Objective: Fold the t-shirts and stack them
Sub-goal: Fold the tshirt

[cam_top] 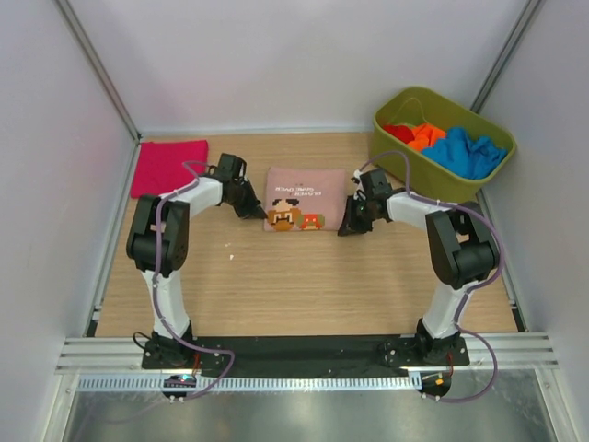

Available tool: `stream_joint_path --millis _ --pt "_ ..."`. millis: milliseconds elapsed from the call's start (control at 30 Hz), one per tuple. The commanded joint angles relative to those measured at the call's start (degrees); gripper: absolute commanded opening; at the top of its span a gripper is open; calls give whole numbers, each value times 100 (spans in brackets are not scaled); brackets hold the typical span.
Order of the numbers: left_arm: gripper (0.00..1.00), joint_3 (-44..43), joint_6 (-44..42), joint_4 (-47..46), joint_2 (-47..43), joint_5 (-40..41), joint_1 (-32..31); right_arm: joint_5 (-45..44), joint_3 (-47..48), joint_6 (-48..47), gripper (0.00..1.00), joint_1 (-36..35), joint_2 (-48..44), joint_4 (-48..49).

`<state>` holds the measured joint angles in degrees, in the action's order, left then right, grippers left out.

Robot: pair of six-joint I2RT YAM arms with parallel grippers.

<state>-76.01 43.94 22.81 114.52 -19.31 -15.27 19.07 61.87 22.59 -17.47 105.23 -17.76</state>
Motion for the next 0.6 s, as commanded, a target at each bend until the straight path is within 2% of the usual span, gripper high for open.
stream_joint_path --millis 0,33,67,100,200,267,367,400,467,567 --pt "11 -177 185 557 -509 498 -11 35 -105 -62 19 7 -512 -175" --pt "15 -256 185 628 -579 516 -3 105 -78 -70 39 16 -530 -393" --pt "24 -309 254 707 -632 551 -3 184 44 -97 47 42 -547 -543" --pt "28 -414 307 725 -676 699 6 246 106 -123 54 77 -565 -692" --pt "33 -677 361 690 -808 850 -11 220 317 -132 56 121 -723 -1115" --pt "33 -1108 317 611 -669 789 -3 255 518 -106 53 174 -784 -1265" --pt "33 -1609 176 252 -301 219 -38 666 895 8 35 218 -680 -1195" --pt "33 -1706 150 137 -194 34 -99 773 1037 61 23 227 -514 -1195" --pt "33 -2119 80 -83 226 -397 -178 1236 1485 88 12 236 -311 -1195" --pt "33 -2620 -9 -224 606 -591 -205 1991 1985 272 10 236 76 -818"
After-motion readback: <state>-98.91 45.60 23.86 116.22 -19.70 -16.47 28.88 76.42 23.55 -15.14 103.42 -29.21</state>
